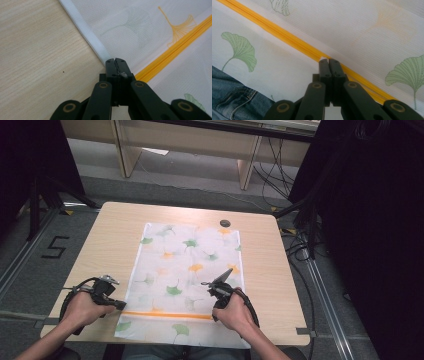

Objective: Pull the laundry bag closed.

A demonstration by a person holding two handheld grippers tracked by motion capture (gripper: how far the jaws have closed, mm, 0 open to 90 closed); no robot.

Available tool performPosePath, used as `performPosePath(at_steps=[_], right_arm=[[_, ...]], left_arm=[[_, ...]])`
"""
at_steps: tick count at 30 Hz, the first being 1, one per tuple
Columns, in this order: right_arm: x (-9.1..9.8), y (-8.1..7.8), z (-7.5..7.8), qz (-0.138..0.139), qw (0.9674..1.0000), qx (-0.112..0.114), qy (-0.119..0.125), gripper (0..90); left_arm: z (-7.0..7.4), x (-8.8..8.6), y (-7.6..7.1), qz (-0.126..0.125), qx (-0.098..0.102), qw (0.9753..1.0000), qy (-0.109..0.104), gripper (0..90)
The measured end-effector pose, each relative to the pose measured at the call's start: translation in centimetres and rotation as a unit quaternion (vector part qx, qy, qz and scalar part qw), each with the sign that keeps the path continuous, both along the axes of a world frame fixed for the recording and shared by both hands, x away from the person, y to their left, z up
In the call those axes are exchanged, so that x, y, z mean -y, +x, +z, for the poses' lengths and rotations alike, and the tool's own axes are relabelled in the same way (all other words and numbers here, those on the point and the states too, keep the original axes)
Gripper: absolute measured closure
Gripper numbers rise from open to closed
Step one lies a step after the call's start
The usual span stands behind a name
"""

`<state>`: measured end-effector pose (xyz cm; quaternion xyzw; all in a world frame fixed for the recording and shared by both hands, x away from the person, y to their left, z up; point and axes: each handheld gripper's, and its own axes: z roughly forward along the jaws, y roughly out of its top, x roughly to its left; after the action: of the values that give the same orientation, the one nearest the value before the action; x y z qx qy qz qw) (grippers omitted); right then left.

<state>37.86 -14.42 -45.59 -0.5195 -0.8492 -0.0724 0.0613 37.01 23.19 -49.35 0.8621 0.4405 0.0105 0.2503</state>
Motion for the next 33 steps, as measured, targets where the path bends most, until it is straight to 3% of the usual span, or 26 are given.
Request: performPosePath(at_steps=[13,14,16,17,18,19,20,22,23,26,27,28,30,31,33], right_arm=[[0.8,-0.1,0.1,-0.006,1.0000,-0.001,0.000,90.0],[0.9,-0.1,0.0,-0.001,1.0000,0.006,0.002,90.0],[0.9,-0.1,0.1,-0.009,1.0000,-0.002,0.001,90.0],[0.9,-0.1,0.1,-0.009,1.0000,-0.002,0.001,90.0],[1.0,-0.1,0.2,-0.006,1.0000,-0.005,0.004,90.0],[1.0,-0.1,0.0,-0.011,0.9999,0.007,0.002,90.0],[1.1,-0.1,0.1,-0.011,0.9999,-0.001,0.001,90.0],[1.2,-0.1,0.1,-0.011,0.9999,0.003,0.003,90.0],[1.3,0.0,0.2,-0.007,1.0000,-0.003,0.006,90.0],[1.3,-0.2,0.2,-0.018,0.9998,0.004,0.004,90.0],[1.4,-0.1,0.3,-0.015,0.9999,0.000,-0.002,90.0],[1.4,-0.1,0.3,-0.015,0.9999,0.000,-0.002,90.0],[1.6,-0.1,0.3,-0.018,0.9998,-0.004,0.003,90.0],[1.7,-0.1,0.2,-0.012,0.9999,-0.002,0.001,90.0],[1.6,-0.2,0.2,-0.024,0.9997,0.004,0.002,90.0]], left_arm=[[0.0,0.0,0.0,0.000,0.000,1.0000,0.001,89.7],[-0.2,0.3,-0.2,0.023,0.004,0.9996,-0.017,89.7],[-0.1,0.3,-0.1,0.020,0.004,0.9997,-0.014,89.7],[0.0,0.0,0.0,-0.001,0.000,1.0000,0.002,89.7],[0.0,0.0,0.0,0.000,0.000,1.0000,0.001,89.7],[-0.2,0.4,-0.2,0.025,0.004,0.9995,-0.018,89.7],[0.0,0.0,0.0,0.000,-0.001,1.0000,0.001,89.7],[-0.1,0.2,-0.1,0.015,0.002,0.9998,-0.010,89.7],[0.0,0.0,0.0,0.001,0.000,1.0000,0.001,89.7],[0.0,0.0,0.0,0.001,-0.001,1.0000,0.001,89.7],[-0.1,0.2,-0.1,0.017,0.003,0.9998,-0.012,89.7],[0.0,0.0,0.0,0.000,-0.001,1.0000,0.001,89.7],[0.0,0.0,0.0,0.000,0.000,1.0000,0.000,89.7],[-0.1,0.2,-0.1,0.015,0.002,0.9998,-0.011,89.7],[0.0,0.0,0.0,0.001,0.000,1.0000,0.000,89.7]])
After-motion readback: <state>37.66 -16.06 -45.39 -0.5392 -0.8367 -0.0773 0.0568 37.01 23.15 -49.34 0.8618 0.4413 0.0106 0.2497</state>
